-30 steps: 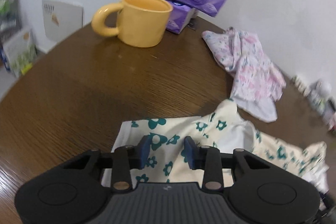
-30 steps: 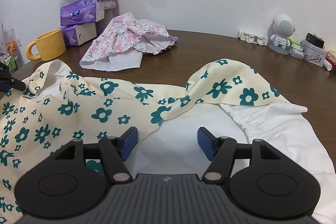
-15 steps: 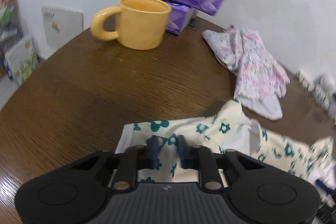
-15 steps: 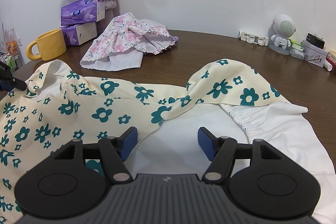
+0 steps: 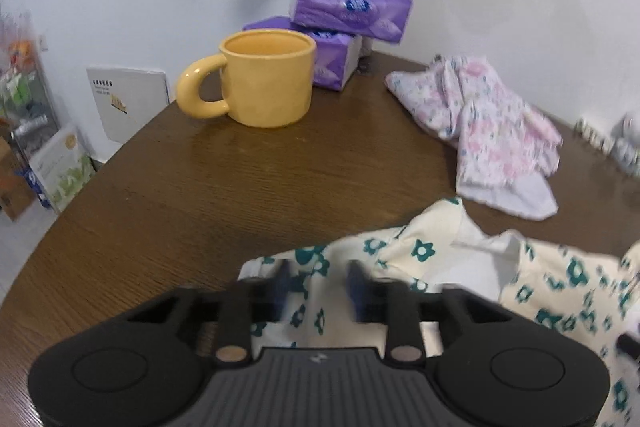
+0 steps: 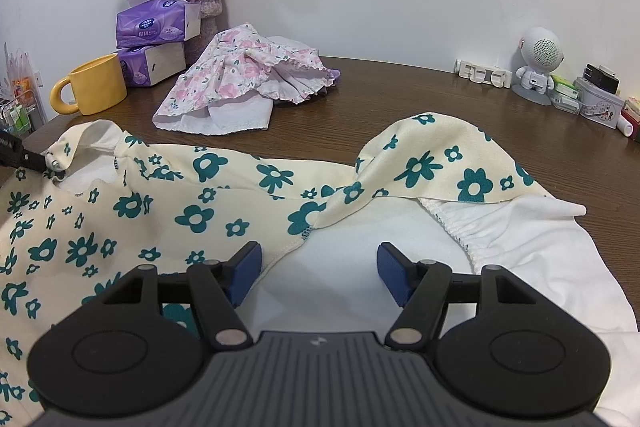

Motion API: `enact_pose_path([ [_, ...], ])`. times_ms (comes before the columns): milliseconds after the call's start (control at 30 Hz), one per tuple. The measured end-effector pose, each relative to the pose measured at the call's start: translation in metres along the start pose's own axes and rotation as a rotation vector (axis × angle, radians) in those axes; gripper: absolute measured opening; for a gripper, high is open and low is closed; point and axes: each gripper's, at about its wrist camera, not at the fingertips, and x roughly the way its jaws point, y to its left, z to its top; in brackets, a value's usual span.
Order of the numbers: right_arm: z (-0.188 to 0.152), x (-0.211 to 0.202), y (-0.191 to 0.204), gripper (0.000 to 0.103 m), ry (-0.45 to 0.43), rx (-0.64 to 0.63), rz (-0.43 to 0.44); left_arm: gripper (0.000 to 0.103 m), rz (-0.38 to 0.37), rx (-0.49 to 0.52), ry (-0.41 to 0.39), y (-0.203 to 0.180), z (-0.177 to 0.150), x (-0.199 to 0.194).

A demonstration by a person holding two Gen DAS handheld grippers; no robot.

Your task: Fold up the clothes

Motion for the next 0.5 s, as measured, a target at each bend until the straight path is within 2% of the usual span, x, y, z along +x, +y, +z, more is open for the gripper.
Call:
enact_pose_path([
  [67,0.000,0.000,0.000,0.065,0.000,0.000,0.000,0.030,0.019,0.022,0.004,-0.002,0.000,0.003],
  [100,0.000,0.000,0.000,0.065,0.000,0.000,0.000,0.015,0.029,0.033,0.006,-0.003,0.000,0.005],
  [133,0.000,0.000,0.000,0.065,0.000,0.000,0.000,0.005,0.033,0.042,0.018,-0.004,-0.001,0.008],
  [267,0.000,0.000,0.000,0.065,-0.001,-0.002,-0.001,0.006,0.065,0.090,0.014,-0.010,-0.006,0.009],
  [367,0.000,0.000,0.000,0.065,-0.001,-0.001,-0.001,0.019,0.038,0.080,-0.005,-0.011,-0.005,-0.003],
  [433,0.001,-0.001,-0.001,0.065,0.004,0.008,0.008,0.037,0.008,0.089,-0.031,-0.013,-0.004,-0.018],
  [500,0.002,-0.002,-0.003,0.066,0.009,0.018,0.018,0.041,-0.020,0.124,-0.063,-0.019,-0.002,-0.036],
])
